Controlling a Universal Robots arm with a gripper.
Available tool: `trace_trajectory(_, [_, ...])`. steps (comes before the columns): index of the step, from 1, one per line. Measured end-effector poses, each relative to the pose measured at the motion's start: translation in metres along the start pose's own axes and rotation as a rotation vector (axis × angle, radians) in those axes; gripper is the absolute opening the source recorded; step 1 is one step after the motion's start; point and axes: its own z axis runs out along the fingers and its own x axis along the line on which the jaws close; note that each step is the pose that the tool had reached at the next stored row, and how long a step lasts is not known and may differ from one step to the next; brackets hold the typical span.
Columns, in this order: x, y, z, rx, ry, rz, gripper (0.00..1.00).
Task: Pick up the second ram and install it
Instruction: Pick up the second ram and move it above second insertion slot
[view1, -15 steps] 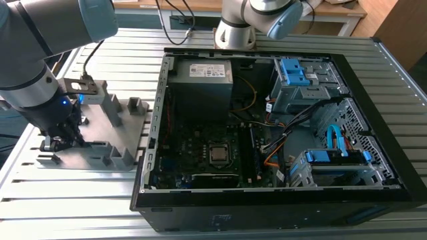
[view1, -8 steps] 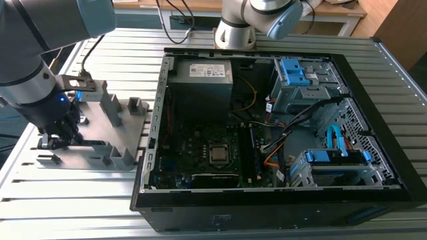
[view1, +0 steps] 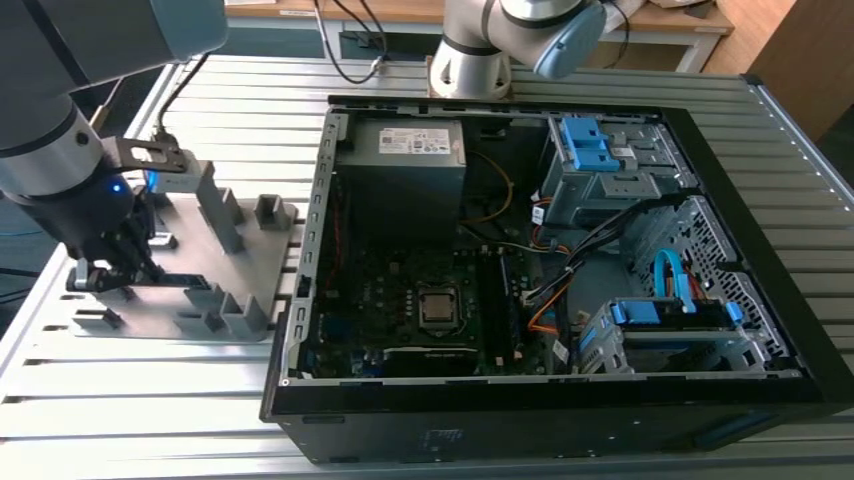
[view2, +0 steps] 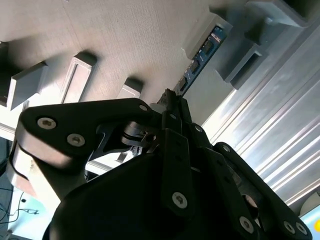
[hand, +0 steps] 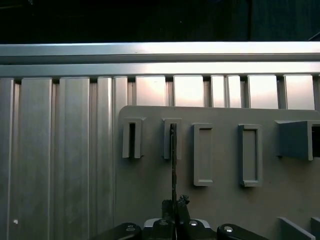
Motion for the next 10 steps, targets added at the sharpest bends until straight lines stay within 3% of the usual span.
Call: trace_trajectory(10, [-0.0006, 0.0007, -0.0145, -0.0001, 0.0, 0.0, 0.14])
